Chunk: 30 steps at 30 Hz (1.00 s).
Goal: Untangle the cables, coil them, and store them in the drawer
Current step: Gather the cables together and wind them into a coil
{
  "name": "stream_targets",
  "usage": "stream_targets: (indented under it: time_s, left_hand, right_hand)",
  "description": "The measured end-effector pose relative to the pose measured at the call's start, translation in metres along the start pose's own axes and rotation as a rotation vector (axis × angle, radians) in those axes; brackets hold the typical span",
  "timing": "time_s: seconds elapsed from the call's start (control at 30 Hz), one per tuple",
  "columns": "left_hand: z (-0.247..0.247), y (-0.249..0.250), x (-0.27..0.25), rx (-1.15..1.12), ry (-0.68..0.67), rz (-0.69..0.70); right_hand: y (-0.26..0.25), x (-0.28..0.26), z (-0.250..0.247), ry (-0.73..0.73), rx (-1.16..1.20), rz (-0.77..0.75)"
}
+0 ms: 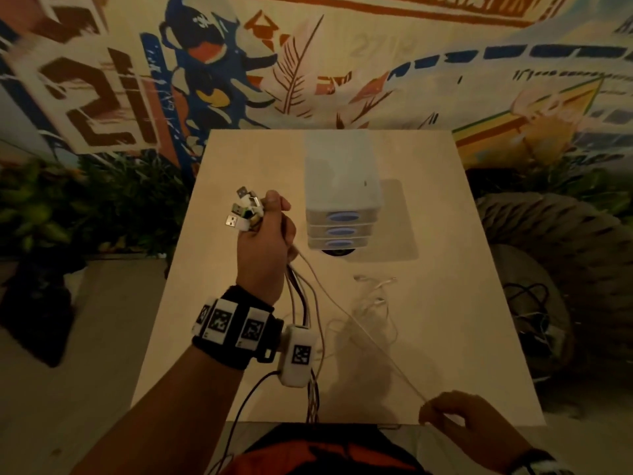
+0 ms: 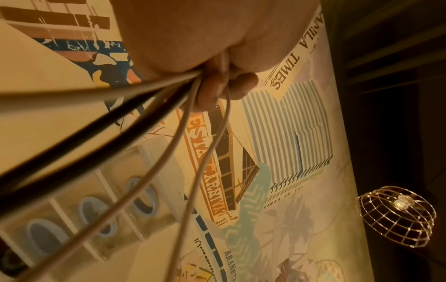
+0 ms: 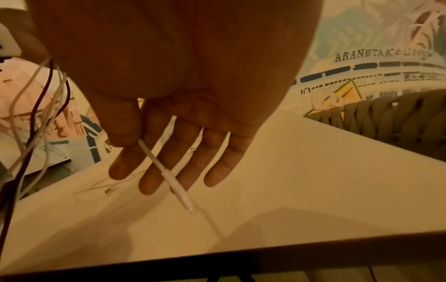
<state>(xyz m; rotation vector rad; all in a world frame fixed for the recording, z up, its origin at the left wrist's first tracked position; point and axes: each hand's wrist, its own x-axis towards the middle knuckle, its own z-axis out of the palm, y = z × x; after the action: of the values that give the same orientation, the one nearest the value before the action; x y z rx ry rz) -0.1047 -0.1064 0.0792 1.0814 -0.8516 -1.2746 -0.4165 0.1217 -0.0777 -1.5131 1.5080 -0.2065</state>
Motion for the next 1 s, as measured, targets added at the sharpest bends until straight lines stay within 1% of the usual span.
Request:
stream_targets:
  time_s: [0.07,0.13,0.2,0.23,0.3,0.37,0.43,0.5,0.53,0.6,0.63,0.67,0.7,0.77,0.83,0.9,1.0]
  left_hand:
    - [0.002,-0.004,-0.002,0.034,-0.035,-0.002]
    - [0.006,-0.005,-0.005,0.052,-0.104,0.003]
    - [0.011,-0.003,-0.010,0.003,-0.213,-0.030]
    - [0.014,-0.001,-0.014,-0.038,-0.277,-0.080]
    - [0.017,0.006,-0.022,-0.063,-0.399,-0.189]
    - [0.022,0.011,-0.031,-0.057,-0.499,-0.258]
    - [0.027,0.012,-0.041,-0.065,-0.567,-0.297]
    - [0.031,0.012,-0.049,-0.047,-0.597,-0.306]
    - [0.031,0.011,-0.051,-0.023,-0.602,-0.298]
    - [0.026,0.010,-0.049,0.061,-0.592,-0.271]
    - [0.021,0.010,-0.046,0.105,-0.576,-0.264]
    - [0.015,0.009,-0.044,0.133,-0.555,-0.271]
    - [0.010,0.007,-0.043,0.144,-0.536,-0.286]
    - [0.003,0.004,-0.043,0.119,-0.501,-0.324]
    - [-0.002,0.005,-0.044,0.061,-0.457,-0.354]
    - [-0.005,0.008,-0.040,0.013,-0.415,-0.374]
    - [-0.008,0.007,-0.035,0.013,-0.384,-0.424]
  right_hand:
    - [-0.006,0.003,0.004,-0.021,0.023,-0.003]
    - [-0.018,0.007,0.001,-0.065,0.014,0.017]
    - [-0.032,0.012,-0.010,-0.096,-0.028,0.020]
    - [-0.042,0.016,-0.018,-0.089,-0.079,0.009]
    - [-0.072,0.025,-0.037,-0.008,-0.136,-0.046]
    - [-0.111,0.038,-0.053,0.097,-0.074,-0.132]
    - [-0.158,0.054,-0.062,0.121,0.018,-0.257]
    - [-0.196,0.074,-0.056,0.058,0.130,-0.343]
    - [-0.210,0.083,-0.048,-0.010,0.218,-0.346]
    - [-0.225,0.095,-0.031,-0.179,0.368,-0.282]
    - [-0.224,0.099,-0.021,-0.235,0.420,-0.241]
    - [-0.219,0.099,-0.013,-0.260,0.457,-0.200]
    - [-0.211,0.097,-0.007,-0.246,0.458,-0.159]
    - [-0.187,0.092,0.000,-0.216,0.357,-0.110]
    - [-0.154,0.084,0.009,-0.254,0.272,-0.037]
    - [-0.115,0.072,0.023,-0.299,0.202,0.073]
    - [-0.063,0.052,0.040,-0.292,0.196,0.179]
